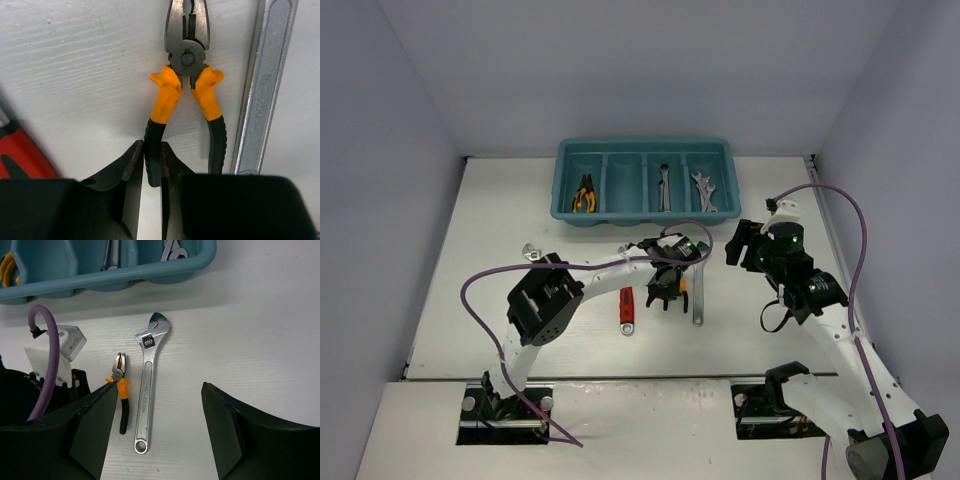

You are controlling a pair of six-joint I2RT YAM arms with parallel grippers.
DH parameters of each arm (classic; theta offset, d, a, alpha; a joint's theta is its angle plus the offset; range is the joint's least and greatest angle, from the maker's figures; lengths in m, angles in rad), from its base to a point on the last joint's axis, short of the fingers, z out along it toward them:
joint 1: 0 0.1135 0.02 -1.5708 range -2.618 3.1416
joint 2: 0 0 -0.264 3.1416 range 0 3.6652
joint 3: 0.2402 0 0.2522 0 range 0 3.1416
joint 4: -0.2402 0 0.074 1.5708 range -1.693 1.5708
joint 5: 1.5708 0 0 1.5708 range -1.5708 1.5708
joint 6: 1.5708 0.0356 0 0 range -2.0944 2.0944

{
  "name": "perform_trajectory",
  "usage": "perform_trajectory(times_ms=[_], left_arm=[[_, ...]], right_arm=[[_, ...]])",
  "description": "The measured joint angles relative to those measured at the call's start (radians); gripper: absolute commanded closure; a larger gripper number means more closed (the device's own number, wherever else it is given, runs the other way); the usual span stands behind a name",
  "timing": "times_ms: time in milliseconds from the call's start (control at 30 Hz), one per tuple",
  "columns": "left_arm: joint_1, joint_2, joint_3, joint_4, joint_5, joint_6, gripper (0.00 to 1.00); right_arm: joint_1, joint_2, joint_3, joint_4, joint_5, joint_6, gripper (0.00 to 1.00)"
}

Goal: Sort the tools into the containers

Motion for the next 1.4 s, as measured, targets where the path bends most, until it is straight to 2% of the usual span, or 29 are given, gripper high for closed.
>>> perform_trajectory(times_ms=[200, 333, 533, 767, 900, 967, 1067, 1300, 1400], left_arm=[[0.022, -0.123, -0.001, -0.003, -0.037, 0.06, 0.98], [0.074, -0.243, -0.001, -0.004, -0.065, 0.12, 0.98], [0.284, -0.331, 0.061, -0.033, -0.076, 0.267, 0.98], [0.54, -0.204, 0.296, -0.053, -0.07, 0.474, 0.97], [0.645, -0.055, 0.432, -0.051, -0.044, 0.557, 0.89], [0.678, 0.026, 0.495, -0.056, -0.024, 0.587, 0.88], [0.717, 0.141, 0.563, -0.057, 0.001, 0.628, 0.81], [0.722, 0.26, 0.611, -0.066, 0.03, 0.675, 0.48], [0.72, 0.253, 0.61, -0.066, 0.033, 0.679, 0.43]], right_arm=[[0.0, 0.0, 0.0, -0.001, 0.0, 0.003, 0.35], [0.0, 0.0, 0.0, -0.003, 0.0, 0.003, 0.35], [0.0, 0.001, 0.001, -0.008, 0.0, 0.003, 0.35], [0.0, 0.004, 0.003, -0.011, 0.0, 0.003, 0.35], [0.0, 0.011, 0.003, -0.013, -0.001, 0.003, 0.35], [-0.002, 0.013, 0.004, -0.014, -0.002, 0.003, 0.35], [-0.005, 0.013, 0.004, -0.015, -0.003, 0.003, 0.35], [-0.006, 0.025, 0.016, -0.019, -0.037, 0.0, 0.35], [-0.006, 0.035, 0.021, -0.021, -0.043, -0.001, 0.35]])
